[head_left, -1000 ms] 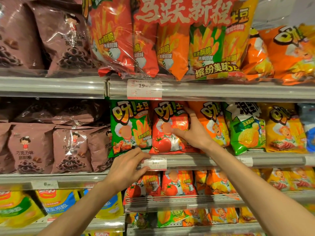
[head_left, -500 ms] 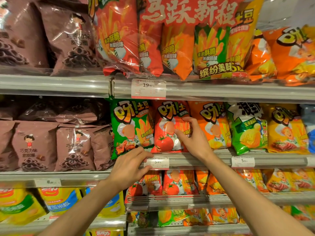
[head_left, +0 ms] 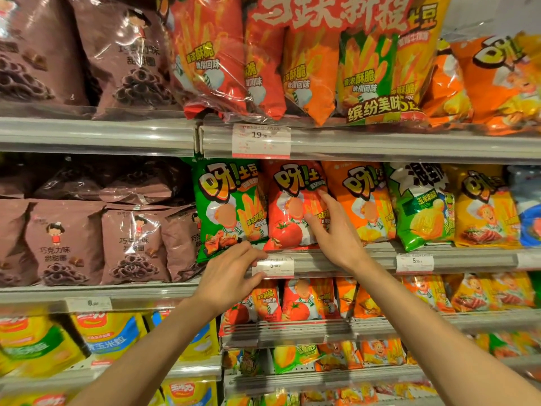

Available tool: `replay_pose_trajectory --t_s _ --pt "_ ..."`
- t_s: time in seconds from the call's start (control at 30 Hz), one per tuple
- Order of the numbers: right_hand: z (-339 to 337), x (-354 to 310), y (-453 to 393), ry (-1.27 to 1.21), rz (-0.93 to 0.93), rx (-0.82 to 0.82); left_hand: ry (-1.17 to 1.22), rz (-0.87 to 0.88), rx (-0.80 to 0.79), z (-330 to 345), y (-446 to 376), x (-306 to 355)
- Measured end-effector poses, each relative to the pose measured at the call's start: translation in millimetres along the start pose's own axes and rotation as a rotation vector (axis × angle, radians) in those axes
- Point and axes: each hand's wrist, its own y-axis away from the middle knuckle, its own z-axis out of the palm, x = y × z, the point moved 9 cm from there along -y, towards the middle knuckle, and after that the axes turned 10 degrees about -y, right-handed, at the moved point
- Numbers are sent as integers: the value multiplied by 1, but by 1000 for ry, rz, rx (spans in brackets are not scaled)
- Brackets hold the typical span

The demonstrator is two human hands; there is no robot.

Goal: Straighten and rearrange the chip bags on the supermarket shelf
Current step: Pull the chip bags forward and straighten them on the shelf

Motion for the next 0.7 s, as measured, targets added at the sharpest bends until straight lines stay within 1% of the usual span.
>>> replay_pose_trajectory --t_s 0.13,0.23,0.3,0.37,0.53,0.6,0.7 --pt "1 2 28 44 -4 29 53 -17 1 7 7 0" --pt "5 10 61 117 13 18 73 2 94 8 19 6" --pt "7 17 87 167 10 9 107 -62 133 9 28 8" --pt "7 25 114 207 18 1 150 -148 103 16 40 10" --pt "-4 70 173 191 183 -33 254 -202 29 38 71 37" --pt "-16 91 192 212 229 -23 262 -257 -14 49 80 49" --pt "-45 124 211 192 298 1 241 -291 -38 60 87 74"
